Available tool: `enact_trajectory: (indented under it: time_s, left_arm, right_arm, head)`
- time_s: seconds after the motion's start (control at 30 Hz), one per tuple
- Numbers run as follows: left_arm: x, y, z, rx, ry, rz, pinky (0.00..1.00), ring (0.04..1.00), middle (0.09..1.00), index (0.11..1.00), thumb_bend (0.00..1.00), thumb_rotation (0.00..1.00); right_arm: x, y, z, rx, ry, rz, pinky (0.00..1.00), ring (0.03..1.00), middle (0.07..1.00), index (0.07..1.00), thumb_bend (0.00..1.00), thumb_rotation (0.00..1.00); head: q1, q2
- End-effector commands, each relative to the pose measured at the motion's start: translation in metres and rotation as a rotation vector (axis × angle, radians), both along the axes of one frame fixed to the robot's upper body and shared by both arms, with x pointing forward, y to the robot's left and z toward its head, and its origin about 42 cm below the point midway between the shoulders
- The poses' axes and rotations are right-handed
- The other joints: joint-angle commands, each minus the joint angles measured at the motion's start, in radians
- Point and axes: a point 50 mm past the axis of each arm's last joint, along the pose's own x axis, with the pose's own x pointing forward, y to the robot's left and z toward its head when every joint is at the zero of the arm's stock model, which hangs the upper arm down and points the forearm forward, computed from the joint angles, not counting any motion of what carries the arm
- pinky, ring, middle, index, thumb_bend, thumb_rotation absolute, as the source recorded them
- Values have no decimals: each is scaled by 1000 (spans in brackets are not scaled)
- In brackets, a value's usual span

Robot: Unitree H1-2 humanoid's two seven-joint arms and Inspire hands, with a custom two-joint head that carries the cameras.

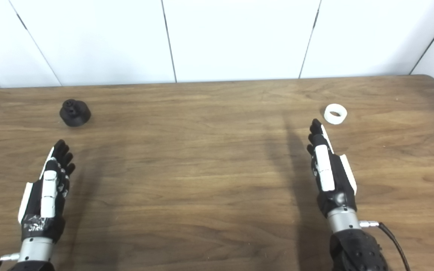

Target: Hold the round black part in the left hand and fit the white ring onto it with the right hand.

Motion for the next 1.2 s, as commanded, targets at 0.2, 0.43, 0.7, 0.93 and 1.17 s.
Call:
enact_trajectory:
  time_s: [0.2,0.43,0.7,0.93,1.17]
  left_arm:
    - [-5,4,7,37,-36,-6,1000,1000,1000,991,570,914]
    - [-5,3,3,34,-35,-8,1000,1000,1000,996,566,915]
    - [-8,-7,-8,29,-42,8,1000,996,985,965,453,885]
    - [-10,-21,-17,44,-25,-24,1000,1000,1000,983,514,929]
    - [-10,-31,-22,50,-12,-27,1000,1000,1000,990,543,895]
  right_arm:
    - [3,1,15,-8,-91,17,1000,1000,1000,998,540,1000]
    - [2,-1,11,-11,-76,14,1000,1000,1000,996,554,1000]
    - [0,-9,2,-11,-67,18,1000,1000,1000,995,517,1000]
    - [-2,-19,1,-13,-61,36,1000,1000,1000,1000,501,1000]
    - [-3,-22,2,-3,-50,51,1000,1000,1000,1000,461,1000]
  head:
    - [-1,0]
    - [46,-44]
    - [176,-119]
    - [285,-168]
    - [317,-202]
